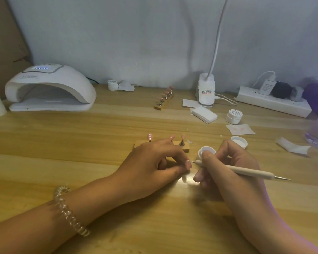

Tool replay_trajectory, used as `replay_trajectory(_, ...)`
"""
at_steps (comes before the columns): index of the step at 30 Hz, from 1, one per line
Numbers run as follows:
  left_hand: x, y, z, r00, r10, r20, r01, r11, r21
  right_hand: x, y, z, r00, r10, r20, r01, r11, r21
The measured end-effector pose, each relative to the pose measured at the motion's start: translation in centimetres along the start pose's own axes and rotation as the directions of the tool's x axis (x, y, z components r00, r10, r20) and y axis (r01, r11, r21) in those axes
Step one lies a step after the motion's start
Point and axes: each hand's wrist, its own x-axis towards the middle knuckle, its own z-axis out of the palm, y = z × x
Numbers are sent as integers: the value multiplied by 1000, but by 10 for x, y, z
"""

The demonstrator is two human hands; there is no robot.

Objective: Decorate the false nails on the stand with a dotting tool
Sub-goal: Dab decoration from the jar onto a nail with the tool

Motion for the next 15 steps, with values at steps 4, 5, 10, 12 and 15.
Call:
replay_trajectory(4, 0, 1, 0, 1000, -3, -1, 3, 1000, 0, 0, 0, 0, 1000, 2, 0, -2, 1000, 2)
replay_trajectory(5, 0, 2, 1, 1000, -5, 1, 5, 1000, -1, 0, 0, 0, 1000, 2, 1, -2, 1000, 2)
replay_trajectory(10, 0, 3, 0, 1000, -5, -8, 5, 1000, -10, 1, 1, 1, 1000, -6, 4, 6, 1000, -10)
replay_trajectory(12, 0, 2, 0, 1000, -5, -10, 5, 1000, -7, 1, 1, 1, 1000, -8, 4, 8, 1000, -12)
replay_trajectory(15, -1, 2, 0, 1000, 3, -10, -3, 1000, 0, 1, 1, 0, 1000, -7, -8, 7, 1000, 3)
